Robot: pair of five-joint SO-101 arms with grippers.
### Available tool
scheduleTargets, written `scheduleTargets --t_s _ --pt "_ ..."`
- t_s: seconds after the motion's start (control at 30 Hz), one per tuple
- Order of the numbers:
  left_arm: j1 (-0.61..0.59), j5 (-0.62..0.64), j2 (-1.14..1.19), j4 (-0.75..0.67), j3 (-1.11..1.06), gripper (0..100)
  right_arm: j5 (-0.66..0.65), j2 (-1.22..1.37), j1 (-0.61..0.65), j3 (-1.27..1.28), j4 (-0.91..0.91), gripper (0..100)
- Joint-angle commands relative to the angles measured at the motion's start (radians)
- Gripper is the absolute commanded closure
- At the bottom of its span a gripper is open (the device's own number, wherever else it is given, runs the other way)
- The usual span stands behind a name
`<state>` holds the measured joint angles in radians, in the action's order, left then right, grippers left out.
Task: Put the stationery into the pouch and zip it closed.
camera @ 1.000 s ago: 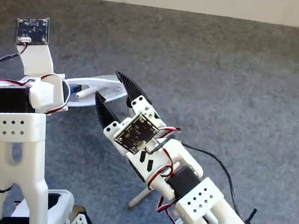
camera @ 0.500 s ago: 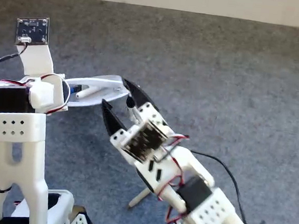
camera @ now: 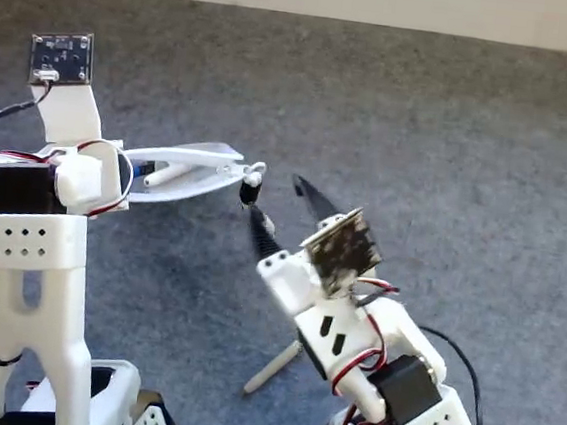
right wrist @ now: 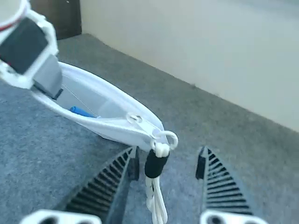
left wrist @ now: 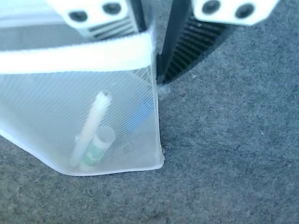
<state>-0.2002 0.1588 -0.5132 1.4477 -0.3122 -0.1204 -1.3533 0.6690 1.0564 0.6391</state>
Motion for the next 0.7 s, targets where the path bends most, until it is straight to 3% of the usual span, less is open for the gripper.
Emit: scheduleTargets --t_s 0.0,0.4,0.67 --pt "0.007 0.005 0.007 -0.009 -0.012 99 0.074 -0.022 -0.048 -0.01 0.076 80.7" --pt "0.007 0.005 0.007 -0.008 -0.012 99 0.279 -0.016 -0.096 -0.015 0.355 80.7" --pt "0.007 0.005 0.007 -0.008 -0.012 99 0.341 -0.012 -0.107 -0.013 0.446 80.7"
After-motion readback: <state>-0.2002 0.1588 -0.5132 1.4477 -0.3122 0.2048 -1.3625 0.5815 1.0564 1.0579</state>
